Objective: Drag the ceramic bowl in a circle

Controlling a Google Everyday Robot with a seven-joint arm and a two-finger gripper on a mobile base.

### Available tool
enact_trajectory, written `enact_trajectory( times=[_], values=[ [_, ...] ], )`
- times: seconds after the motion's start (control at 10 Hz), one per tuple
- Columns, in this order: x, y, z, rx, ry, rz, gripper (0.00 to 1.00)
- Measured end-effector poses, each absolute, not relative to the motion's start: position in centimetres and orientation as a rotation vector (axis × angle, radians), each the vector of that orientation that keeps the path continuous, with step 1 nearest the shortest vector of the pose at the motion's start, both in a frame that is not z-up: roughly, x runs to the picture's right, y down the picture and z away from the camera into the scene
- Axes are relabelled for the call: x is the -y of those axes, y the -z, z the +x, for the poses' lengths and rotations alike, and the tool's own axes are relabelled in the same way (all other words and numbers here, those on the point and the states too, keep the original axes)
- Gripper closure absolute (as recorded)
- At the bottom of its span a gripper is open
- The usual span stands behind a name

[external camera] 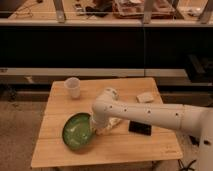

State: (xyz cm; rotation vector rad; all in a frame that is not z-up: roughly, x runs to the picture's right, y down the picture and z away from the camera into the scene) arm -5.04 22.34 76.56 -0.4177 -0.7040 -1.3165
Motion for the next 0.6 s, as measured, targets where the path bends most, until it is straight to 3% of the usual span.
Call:
enact_trajectory(
  times=[0.4, 0.6],
  values=[
    [-26.5, -74.2, -6.6, 0.815, 1.383, -0.427, 0.83],
    [-26.5, -74.2, -6.5, 0.816, 1.383, -0.427, 0.72]
  ],
)
